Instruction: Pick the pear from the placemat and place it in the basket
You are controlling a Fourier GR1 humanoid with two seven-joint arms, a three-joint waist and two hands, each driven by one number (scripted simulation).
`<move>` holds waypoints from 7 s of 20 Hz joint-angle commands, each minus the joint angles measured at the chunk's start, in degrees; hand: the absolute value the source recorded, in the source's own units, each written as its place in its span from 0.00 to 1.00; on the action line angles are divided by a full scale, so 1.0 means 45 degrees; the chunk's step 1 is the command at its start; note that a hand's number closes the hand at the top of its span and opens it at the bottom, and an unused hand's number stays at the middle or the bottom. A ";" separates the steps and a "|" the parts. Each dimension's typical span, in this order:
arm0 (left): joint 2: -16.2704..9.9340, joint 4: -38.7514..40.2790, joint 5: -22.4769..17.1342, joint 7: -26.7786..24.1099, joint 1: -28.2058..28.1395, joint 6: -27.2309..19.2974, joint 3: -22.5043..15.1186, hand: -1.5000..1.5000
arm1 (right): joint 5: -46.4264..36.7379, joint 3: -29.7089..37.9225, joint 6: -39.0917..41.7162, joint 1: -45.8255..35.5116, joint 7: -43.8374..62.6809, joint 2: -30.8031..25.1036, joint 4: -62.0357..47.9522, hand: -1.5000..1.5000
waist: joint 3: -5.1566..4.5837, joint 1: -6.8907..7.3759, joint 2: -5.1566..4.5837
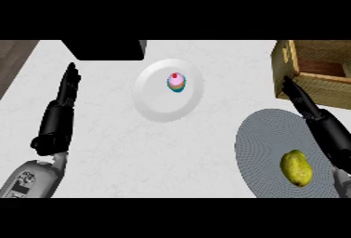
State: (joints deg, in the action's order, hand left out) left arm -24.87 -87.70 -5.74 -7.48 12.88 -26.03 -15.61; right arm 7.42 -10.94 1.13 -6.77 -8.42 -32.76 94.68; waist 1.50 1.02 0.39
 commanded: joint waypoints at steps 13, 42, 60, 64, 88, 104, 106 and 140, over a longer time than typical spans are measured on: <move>-0.1123 0.1204 -0.3362 0.3698 -0.0789 0.3121 0.1468 0.50 | 0.6006 0.5311 0.2122 0.1358 -0.7910 0.3626 -0.1994 0.00 | -0.0320 -0.0325 -0.0074; -0.0705 0.2304 -0.3060 0.3710 -0.0178 0.4373 0.2536 0.50 | 0.3964 0.8108 1.0329 0.4450 -0.3012 -0.5244 -0.7839 0.00 | -0.0310 -0.0206 -0.0096; 0.0107 0.1279 -0.2124 0.4322 -0.0424 0.3844 0.2454 0.50 | 0.2220 0.7628 0.8235 0.3870 -0.6030 -0.0900 -0.8130 0.00 | -0.0307 -0.0174 -0.0074; 0.0167 0.2284 -0.2122 0.4147 0.0060 0.4309 0.3047 0.50 | 0.2095 0.7335 0.7010 0.3794 -0.5463 0.0305 -0.7260 0.00 | -0.0330 -0.0272 -0.0086; 0.1475 0.1957 -0.0313 0.4416 -0.0046 0.5241 0.4171 0.50 | -0.0725 0.5754 0.5413 0.1738 -0.4959 0.2298 -0.7949 0.00 | -0.0333 -0.0250 -0.0080; 0.1676 0.1856 -0.0113 0.5059 0.0276 0.6157 0.5154 0.50 | -0.1227 0.6003 0.5934 0.1156 -0.6742 0.2247 -0.9281 0.00 | -0.0330 -0.0229 -0.0087; 0.1941 0.1719 0.0323 0.4494 -0.0306 0.6011 0.5069 0.50 | -0.1405 0.5674 0.5403 0.2355 -0.6044 0.2798 -0.7681 0.00 | -0.0334 -0.0253 -0.0079; 0.2280 0.1303 0.0714 0.4909 -0.0207 0.6285 0.5541 0.50 | -1.0720 -0.1590 0.2317 0.2598 0.1094 0.3910 0.0406 1.00 | -0.0431 -0.0430 0.0118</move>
State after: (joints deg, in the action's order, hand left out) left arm -14.87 -80.98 -2.58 13.98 11.50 3.04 9.19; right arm -34.84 -9.27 10.01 3.06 -14.78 -19.46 86.71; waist -0.94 -0.35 0.96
